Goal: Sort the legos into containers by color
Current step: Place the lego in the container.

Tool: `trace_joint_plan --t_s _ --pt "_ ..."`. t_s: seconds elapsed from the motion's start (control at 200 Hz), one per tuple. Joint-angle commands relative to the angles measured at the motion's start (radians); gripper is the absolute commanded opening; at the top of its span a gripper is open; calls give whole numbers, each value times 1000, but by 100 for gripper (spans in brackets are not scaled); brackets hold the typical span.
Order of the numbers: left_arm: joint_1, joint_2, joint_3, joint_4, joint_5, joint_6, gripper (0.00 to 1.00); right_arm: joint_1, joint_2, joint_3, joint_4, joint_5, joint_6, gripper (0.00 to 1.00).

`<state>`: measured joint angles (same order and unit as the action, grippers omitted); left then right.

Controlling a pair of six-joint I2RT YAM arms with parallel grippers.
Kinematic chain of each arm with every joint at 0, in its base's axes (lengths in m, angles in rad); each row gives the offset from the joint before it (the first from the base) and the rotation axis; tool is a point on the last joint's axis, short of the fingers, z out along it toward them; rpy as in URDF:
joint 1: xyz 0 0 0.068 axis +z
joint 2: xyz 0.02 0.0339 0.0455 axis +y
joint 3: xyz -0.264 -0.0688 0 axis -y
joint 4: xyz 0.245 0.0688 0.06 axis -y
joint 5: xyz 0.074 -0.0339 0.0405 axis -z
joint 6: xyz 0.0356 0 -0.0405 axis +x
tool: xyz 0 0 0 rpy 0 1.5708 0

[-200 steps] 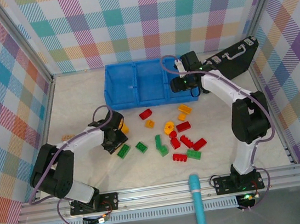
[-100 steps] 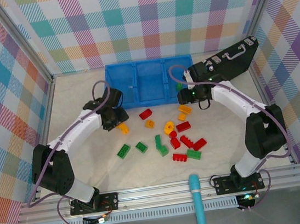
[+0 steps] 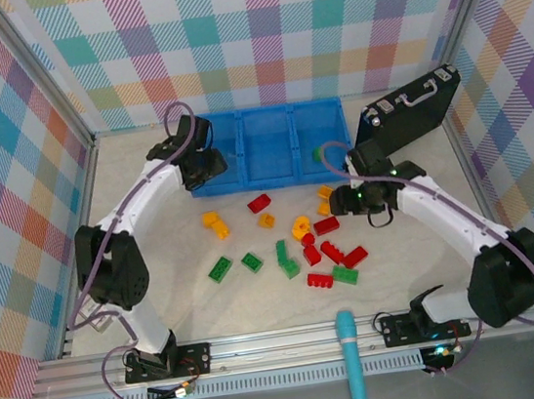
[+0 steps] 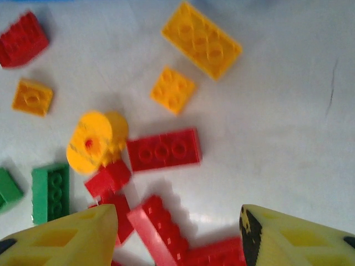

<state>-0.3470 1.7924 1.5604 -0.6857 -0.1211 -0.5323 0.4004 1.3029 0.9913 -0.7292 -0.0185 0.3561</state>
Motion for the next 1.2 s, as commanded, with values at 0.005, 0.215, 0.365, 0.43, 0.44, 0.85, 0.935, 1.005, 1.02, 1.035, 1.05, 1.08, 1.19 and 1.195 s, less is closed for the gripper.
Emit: trace_joint_plan --t_s 0.005,0.215,0.365,0.43,0.44,0.85,0.935,1.005,1.02,1.035,1.05,1.08,1.19,1.195 --pt "30 69 88 35 32 68 44 10 -83 -77 -96 14 147 61" --pt "54 215 218 49 58 107 43 11 -169 -140 -136 -3 294 62" --pt "64 303 275 60 65 114 43 12 -145 -133 -163 -9 369 62" --pt "75 344 300 60 80 111 44 12 -122 -124 -172 -5 401 62" --pt "76 349 304 59 83 109 44 12 -118 -122 -172 -5 407 62" --pt "78 432 385 58 110 137 60 12 -133 -227 -121 -59 687 63" --pt "79 433 391 58 110 154 62 12 -148 -256 -105 -68 751 65" --pt "79 433 401 54 112 168 64 12 -159 -288 -72 -90 797 66" --pt "79 433 402 53 113 169 65 12 -161 -296 -65 -95 808 65" --pt "79 433 403 52 113 171 66 12 -163 -304 -55 -101 817 65" --pt "79 433 403 52 113 174 66 12 -165 -313 -45 -105 825 66" --pt "78 430 405 54 115 178 68 12 -167 -329 -24 -115 842 66" --pt "79 419 415 52 121 198 74 12 -167 -369 14 -125 883 66" --pt "80 420 415 52 121 199 75 12 -167 -370 15 -125 884 66"
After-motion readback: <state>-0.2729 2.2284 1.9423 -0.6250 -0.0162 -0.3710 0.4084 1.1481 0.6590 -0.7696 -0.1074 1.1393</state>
